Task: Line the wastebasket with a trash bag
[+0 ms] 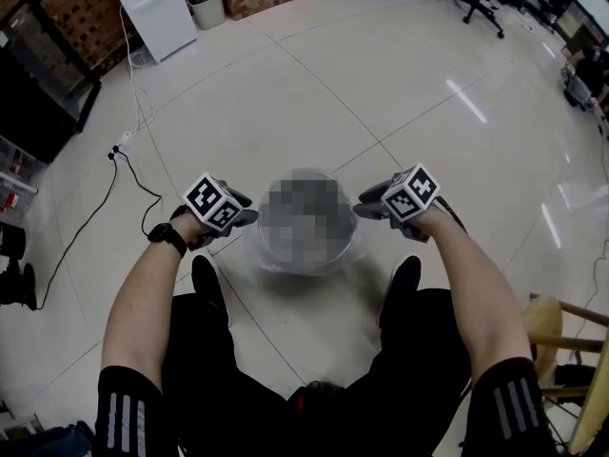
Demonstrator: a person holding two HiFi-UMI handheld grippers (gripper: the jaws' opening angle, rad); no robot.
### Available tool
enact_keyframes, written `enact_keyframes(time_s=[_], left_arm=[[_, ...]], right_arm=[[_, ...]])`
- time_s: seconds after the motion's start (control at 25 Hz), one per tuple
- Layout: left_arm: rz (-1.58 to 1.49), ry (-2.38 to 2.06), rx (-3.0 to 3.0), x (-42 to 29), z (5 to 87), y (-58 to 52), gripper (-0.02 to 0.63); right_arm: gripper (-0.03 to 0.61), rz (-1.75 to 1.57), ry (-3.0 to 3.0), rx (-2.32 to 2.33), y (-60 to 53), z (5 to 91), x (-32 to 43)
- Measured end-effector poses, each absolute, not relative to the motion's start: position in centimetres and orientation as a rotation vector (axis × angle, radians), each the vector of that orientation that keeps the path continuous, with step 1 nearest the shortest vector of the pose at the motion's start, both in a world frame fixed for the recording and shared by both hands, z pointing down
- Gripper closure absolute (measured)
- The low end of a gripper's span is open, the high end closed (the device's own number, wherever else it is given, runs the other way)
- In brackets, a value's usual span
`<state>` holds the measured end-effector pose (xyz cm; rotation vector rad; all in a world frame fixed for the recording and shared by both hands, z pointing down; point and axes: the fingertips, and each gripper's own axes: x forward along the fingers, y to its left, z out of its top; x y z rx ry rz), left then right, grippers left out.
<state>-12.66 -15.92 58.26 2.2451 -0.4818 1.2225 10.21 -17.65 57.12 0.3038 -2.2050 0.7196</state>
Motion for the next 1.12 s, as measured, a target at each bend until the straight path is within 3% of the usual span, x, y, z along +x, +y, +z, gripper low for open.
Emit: enact_keyframes(time_s=[0.08,0.16,0.24,0.64,0.72,0.8,0.88,1.12], left_arm=[[1.238,-0.503,2.247,-12.5,58.7,-16.7,0.5],[1.269,-0.52,2.255,-12.4,59.1,-17.2,0.565],[1.306,-0.536,2.256,-12.6,59.6,-17.7,0.62],[1.32,-0.669,2.273,-12.5,60.3,-21.3,0.619],[1.234,-0.636,2.247,-11.8,60.3,-21.5,0.57],[1.129,-0.557,2.211,-11.2,60.0,-21.3,0.58],[1.044,-0.49,2.188,-11.2,59.4,-21.1,0.54],[1.049,-0.399,2.166,-12.1,59.4,-20.5,0.531]], right_arm=[[0.472,0.679,-2.176,0.285,-17.4,57.7,10.1],[0.572,0.628,-2.137,0.296,-17.6,58.4,10.6],[0.572,0.602,-2.1,0.339,-18.3,59.1,11.5],[0.572,0.552,-1.977,0.503,-21.4,61.4,13.0],[0.572,0.545,-1.952,0.477,-21.2,62.2,12.8],[0.572,0.543,-1.936,0.459,-21.3,62.7,12.7],[0.572,0.539,-1.928,0.444,-21.4,62.9,12.7],[0.572,0.556,-1.92,0.419,-22.0,63.2,12.7]])
